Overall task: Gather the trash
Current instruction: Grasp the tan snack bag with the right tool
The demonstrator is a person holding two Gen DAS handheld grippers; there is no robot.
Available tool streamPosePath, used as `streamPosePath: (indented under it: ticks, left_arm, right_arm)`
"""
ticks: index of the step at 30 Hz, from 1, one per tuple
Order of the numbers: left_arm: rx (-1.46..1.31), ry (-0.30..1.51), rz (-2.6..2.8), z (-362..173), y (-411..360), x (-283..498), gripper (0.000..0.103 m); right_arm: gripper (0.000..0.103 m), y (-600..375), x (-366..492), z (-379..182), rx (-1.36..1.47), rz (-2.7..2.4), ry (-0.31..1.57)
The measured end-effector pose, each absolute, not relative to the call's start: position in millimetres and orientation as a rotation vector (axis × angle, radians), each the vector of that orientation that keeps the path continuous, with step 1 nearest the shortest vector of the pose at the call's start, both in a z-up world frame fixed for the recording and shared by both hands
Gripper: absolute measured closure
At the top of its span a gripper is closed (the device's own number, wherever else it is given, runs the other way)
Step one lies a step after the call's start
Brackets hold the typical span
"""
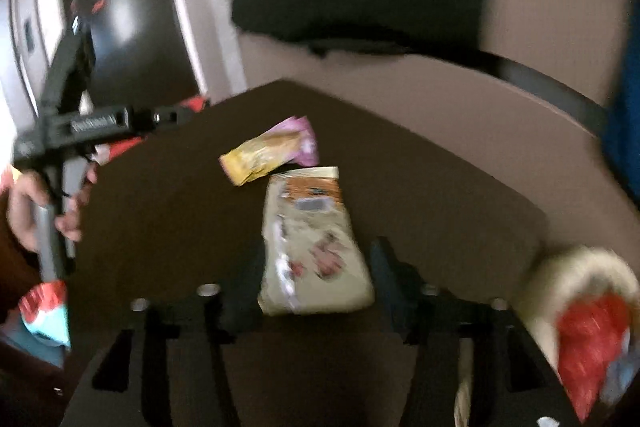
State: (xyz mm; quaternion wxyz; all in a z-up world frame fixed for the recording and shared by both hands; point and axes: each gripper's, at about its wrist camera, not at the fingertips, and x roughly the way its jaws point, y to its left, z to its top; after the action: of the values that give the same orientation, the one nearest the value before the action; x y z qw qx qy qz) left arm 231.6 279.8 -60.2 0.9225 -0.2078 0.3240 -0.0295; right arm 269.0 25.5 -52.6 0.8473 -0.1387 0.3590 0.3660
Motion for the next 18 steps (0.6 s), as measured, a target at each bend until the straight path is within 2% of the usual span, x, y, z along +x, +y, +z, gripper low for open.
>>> streamPosePath:
  ticks: [9, 13, 16, 18]
  left_arm:
    - [-0.372, 0.677, -0.107, -76, 288, 228, 0.051]
    - [-0.346, 0.695, -0.166, -80, 276, 241, 0.051]
    - [-0.334, 0.699, -0.192, -80, 266, 254, 0.051]
    - [-0.307, 0.708, -0.194, -81, 259, 266, 0.051]
  right_arm:
    - [0.045, 72, 305, -97, -0.373, 0.749, 0.868]
    - [0.065, 58, 301, -90, -0.311, 0.751, 0.869]
    - [0.074, 28, 297, -79, -0.222, 0.712, 0.871]
    - [0.075, 6, 294, -72, -0.130, 0.704, 0.877]
